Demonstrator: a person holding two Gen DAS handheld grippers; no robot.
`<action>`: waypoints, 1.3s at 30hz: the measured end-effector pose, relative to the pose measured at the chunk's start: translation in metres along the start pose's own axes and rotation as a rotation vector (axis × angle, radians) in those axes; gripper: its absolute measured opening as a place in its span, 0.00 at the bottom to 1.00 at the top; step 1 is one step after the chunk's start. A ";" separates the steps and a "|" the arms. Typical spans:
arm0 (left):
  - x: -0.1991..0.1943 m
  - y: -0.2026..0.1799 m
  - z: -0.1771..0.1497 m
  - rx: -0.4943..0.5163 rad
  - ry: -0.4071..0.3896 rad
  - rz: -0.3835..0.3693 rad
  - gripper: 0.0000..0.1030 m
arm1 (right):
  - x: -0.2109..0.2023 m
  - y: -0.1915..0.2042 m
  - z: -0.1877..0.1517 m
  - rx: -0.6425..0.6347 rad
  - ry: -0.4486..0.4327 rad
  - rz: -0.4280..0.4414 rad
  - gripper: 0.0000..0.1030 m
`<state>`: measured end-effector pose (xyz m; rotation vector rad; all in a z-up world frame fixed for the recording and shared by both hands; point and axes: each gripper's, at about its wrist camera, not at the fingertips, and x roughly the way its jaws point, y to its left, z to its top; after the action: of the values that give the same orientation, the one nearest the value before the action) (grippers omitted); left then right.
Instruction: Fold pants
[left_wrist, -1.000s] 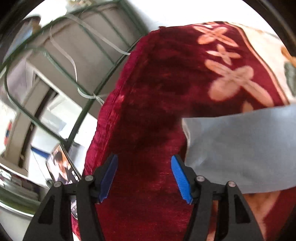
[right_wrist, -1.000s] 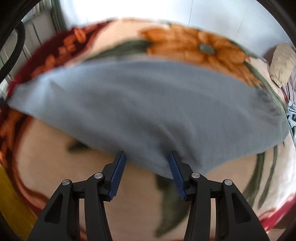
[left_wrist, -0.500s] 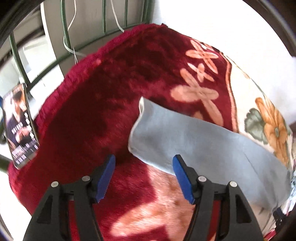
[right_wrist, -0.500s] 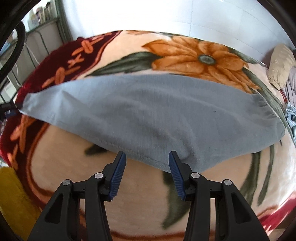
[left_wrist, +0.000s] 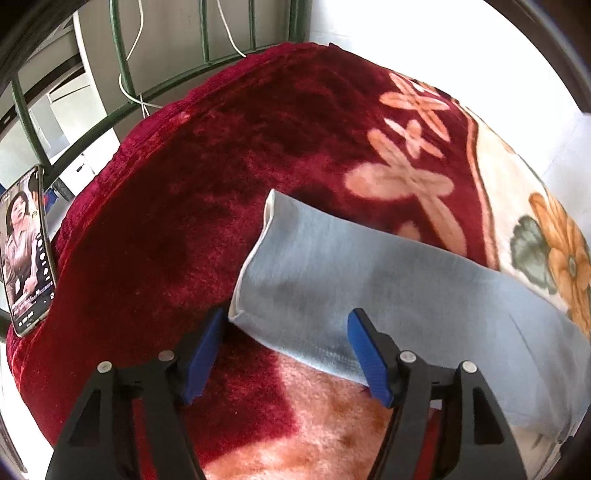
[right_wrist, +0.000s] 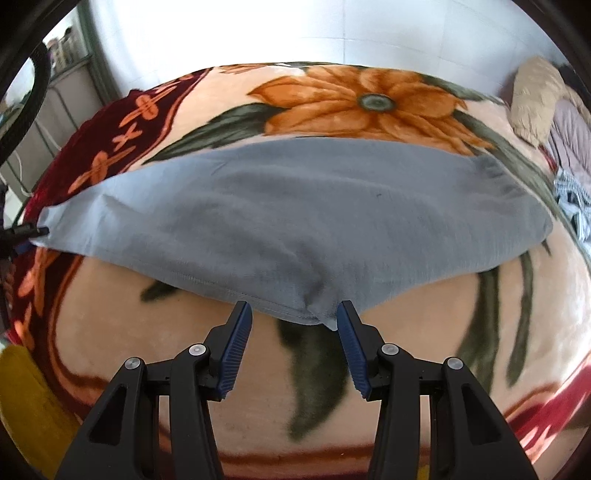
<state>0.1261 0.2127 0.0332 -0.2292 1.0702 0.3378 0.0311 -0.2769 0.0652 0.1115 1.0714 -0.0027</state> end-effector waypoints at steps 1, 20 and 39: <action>0.001 -0.001 0.000 0.006 -0.006 0.004 0.70 | 0.001 -0.002 0.000 0.008 0.001 0.002 0.47; -0.002 0.014 0.000 -0.066 -0.094 -0.114 0.09 | 0.005 -0.006 -0.004 0.041 0.014 -0.005 0.47; -0.065 0.004 0.018 -0.035 -0.155 -0.290 0.08 | -0.011 -0.007 -0.002 0.031 -0.042 0.016 0.47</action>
<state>0.1113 0.2122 0.0986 -0.3791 0.8647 0.1109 0.0240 -0.2847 0.0729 0.1473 1.0291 -0.0070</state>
